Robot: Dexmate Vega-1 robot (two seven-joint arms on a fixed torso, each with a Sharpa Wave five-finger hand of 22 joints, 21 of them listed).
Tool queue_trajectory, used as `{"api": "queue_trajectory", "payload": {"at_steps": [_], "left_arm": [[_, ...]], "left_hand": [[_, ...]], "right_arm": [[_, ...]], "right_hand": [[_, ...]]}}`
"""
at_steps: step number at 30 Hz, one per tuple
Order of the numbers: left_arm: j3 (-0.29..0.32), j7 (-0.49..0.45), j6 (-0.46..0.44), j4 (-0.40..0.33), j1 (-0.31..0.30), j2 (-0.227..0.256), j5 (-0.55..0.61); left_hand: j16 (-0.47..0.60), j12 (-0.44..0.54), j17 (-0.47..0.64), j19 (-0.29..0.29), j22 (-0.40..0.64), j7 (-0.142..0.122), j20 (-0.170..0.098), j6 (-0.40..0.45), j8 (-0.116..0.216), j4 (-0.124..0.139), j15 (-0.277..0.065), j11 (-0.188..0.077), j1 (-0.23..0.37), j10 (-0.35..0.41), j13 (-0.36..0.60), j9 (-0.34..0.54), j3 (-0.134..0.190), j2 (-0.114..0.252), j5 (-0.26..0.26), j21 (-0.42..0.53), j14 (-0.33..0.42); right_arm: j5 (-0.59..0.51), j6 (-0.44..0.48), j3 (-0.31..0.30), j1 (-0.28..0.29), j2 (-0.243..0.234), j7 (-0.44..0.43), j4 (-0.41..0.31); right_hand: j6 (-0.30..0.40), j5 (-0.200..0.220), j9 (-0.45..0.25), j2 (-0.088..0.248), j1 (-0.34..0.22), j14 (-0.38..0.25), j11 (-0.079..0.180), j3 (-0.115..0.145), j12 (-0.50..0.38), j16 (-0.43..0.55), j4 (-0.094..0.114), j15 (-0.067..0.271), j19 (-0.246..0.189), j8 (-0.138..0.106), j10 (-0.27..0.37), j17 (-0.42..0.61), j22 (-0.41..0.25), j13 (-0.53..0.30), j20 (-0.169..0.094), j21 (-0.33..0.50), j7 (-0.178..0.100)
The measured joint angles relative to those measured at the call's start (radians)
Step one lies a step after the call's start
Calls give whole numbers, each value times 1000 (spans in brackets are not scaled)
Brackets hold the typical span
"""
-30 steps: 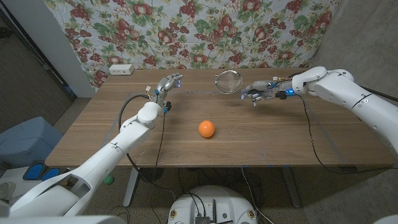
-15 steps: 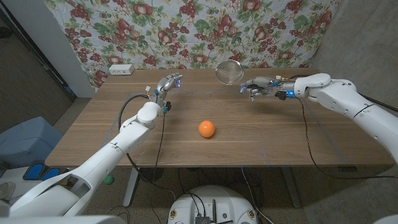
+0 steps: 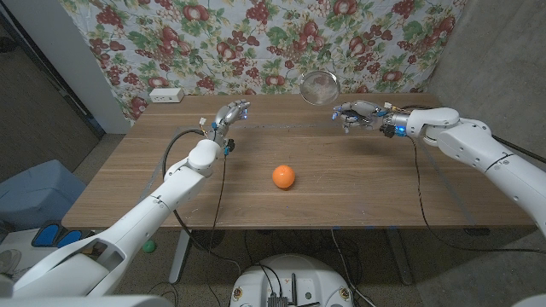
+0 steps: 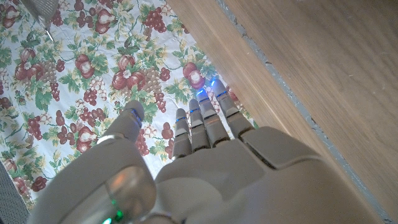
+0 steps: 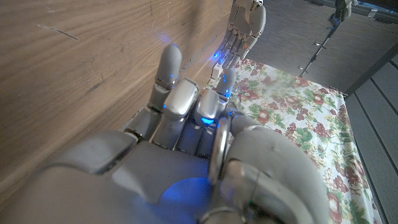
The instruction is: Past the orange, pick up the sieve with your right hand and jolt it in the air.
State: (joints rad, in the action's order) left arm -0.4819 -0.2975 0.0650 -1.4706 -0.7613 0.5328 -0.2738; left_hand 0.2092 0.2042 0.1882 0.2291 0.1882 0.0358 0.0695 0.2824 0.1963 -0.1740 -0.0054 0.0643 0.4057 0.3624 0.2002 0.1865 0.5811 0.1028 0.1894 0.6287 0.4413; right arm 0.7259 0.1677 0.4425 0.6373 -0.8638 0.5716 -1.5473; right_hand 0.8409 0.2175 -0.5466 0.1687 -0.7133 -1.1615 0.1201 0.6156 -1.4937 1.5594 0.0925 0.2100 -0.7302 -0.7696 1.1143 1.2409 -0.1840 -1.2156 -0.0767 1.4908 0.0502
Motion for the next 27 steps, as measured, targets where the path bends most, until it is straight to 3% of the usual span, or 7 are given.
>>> {"api": "queue_trajectory", "payload": {"at_steps": [12, 27], "left_arm": [[1, -7, -3, -13, -7, 2, 2], [5, -15, -11, -34, -20, 7, 4]], "left_hand": [[0, 0, 0, 0, 0, 0, 0, 0, 0, 0, 0, 0, 0, 0, 0, 0, 0, 0, 0, 0, 0], [0, 0, 0, 0, 0, 0, 0, 0, 0, 0, 0, 0, 0, 0, 0, 0, 0, 0, 0, 0, 0]], "right_arm": [[7, -3, 0, 1, -7, 2, 0], [-57, 125, 64, -66, -43, 27, -40]], "right_hand": [[0, 0, -1, 0, 0, 0, 0, 0, 0, 0, 0, 0, 0, -5, 0, 0, 3, 7, 0, 0, 0], [0, 0, 5, 0, 0, 0, 0, 3, 4, 0, -3, 0, 0, -5, 0, 0, 3, 12, 0, 0, 0]]}}
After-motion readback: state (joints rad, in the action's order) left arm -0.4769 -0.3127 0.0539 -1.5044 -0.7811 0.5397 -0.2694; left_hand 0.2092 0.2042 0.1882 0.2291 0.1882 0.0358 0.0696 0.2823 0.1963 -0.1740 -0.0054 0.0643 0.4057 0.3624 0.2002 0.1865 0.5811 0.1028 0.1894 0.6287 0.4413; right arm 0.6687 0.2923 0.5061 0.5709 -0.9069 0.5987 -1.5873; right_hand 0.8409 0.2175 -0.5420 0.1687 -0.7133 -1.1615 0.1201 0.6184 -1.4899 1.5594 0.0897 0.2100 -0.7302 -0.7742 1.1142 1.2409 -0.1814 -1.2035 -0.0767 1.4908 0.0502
